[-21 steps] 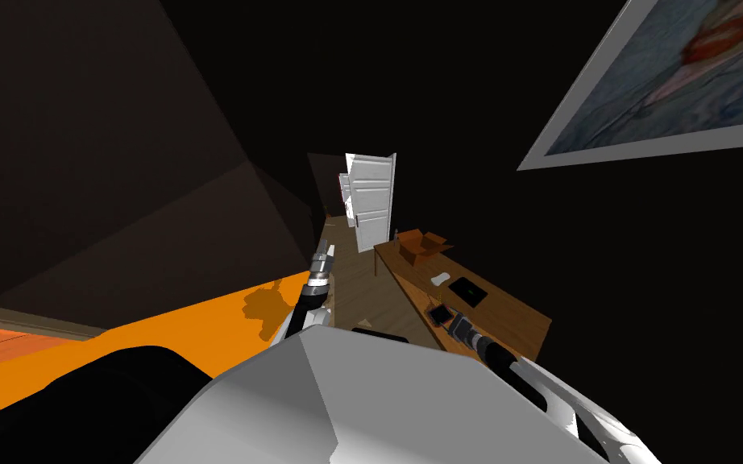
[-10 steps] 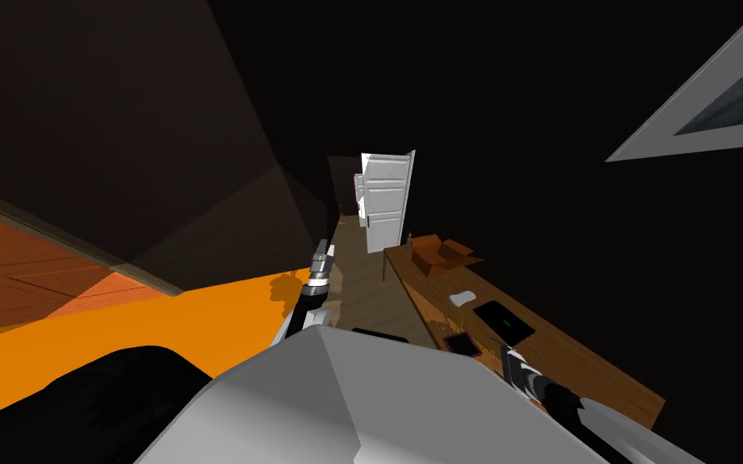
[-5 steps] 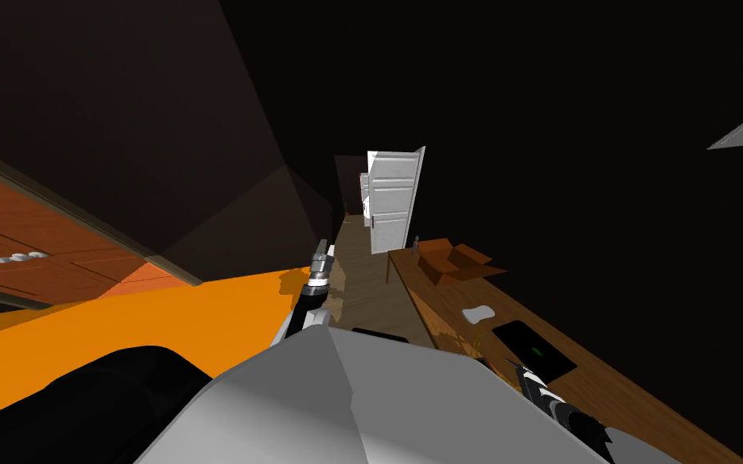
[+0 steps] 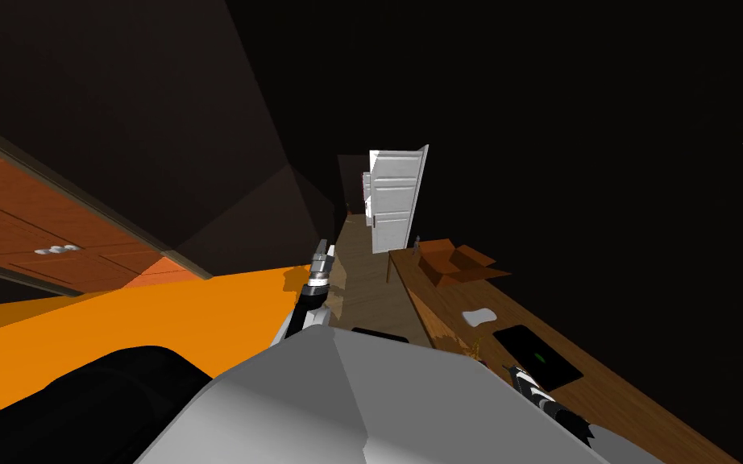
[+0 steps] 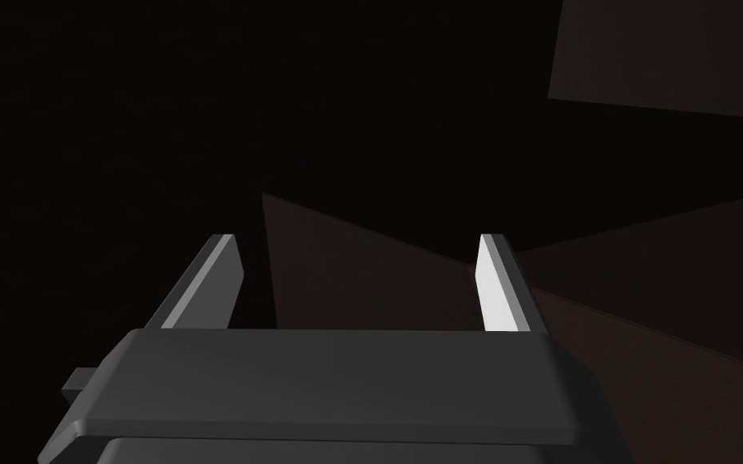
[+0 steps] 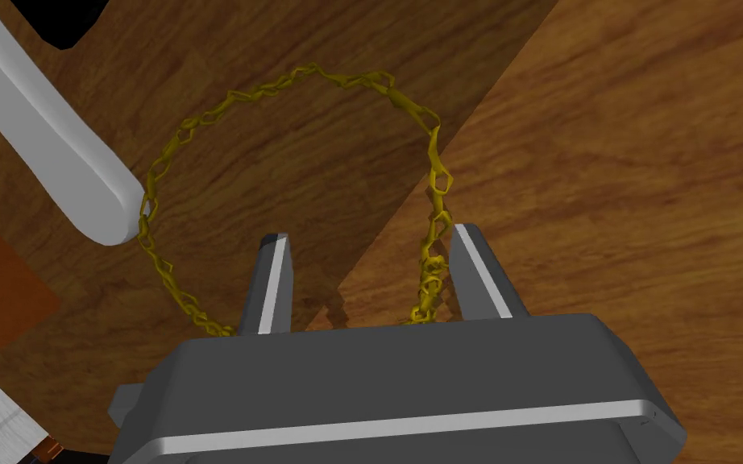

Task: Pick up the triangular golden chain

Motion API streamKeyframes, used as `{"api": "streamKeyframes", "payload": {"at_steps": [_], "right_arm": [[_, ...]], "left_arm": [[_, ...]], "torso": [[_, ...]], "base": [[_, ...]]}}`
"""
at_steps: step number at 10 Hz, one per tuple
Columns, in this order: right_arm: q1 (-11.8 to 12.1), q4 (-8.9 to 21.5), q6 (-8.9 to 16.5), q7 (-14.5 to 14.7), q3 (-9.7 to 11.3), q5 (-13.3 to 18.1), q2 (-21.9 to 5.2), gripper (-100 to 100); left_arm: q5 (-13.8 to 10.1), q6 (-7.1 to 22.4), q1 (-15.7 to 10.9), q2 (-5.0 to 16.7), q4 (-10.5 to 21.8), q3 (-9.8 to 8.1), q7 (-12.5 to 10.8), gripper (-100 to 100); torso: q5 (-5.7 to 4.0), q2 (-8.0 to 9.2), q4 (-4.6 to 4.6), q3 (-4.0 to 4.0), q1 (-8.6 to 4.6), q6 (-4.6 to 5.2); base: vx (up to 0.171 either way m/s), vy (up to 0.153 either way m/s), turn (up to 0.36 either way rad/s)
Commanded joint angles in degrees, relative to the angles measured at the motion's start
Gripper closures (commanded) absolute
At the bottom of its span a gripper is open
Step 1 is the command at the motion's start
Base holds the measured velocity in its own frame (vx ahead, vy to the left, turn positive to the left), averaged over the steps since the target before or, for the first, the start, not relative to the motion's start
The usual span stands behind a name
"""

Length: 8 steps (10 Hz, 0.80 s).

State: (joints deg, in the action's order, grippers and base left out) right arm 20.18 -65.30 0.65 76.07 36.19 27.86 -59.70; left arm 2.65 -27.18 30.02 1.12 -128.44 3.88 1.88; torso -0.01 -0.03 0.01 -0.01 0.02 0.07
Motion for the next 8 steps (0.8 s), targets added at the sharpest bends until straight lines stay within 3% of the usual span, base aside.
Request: {"api": "streamKeyframes", "payload": {"at_steps": [1,4,5,6,8], "right_arm": [[0.00,0.00,0.00,0.00,0.00,0.00,0.00,100],[0.03,0.00,-0.02,-0.02,0.03,-0.01,0.04,100],[0.03,0.00,-0.01,-0.02,0.02,-0.01,0.04,0],[0.31,-1.06,-0.33,-0.43,0.29,-0.41,-1.68,100],[1.02,-2.29,-1.37,-0.83,0.20,-0.76,-4.02,100]], "left_arm": [[0.00,0.00,0.00,0.00,0.00,0.00,0.00,0],[0.00,0.00,0.00,0.00,0.00,0.00,0.00,0],[0.00,0.00,0.00,0.00,0.00,0.00,0.00,0],[0.00,0.00,0.00,0.00,0.00,0.00,0.00,0],[0.00,0.00,0.00,-0.01,0.00,0.00,0.00,0]], "torso": [[0.00,0.00,0.00,0.00,0.00,0.00],[0.07,-0.05,0.00,-0.02,0.10,-0.04],[0.07,-0.05,0.00,-0.02,0.11,-0.04],[0.07,-0.05,0.00,-0.02,0.11,-0.03],[0.12,-0.09,-0.01,-0.05,0.33,-0.01]], "base": [[-0.008,0.001,-0.021],[0.001,-0.001,0.004],[0.000,0.000,0.000],[0.012,0.028,-0.096],[0.020,0.066,-0.086]]}}
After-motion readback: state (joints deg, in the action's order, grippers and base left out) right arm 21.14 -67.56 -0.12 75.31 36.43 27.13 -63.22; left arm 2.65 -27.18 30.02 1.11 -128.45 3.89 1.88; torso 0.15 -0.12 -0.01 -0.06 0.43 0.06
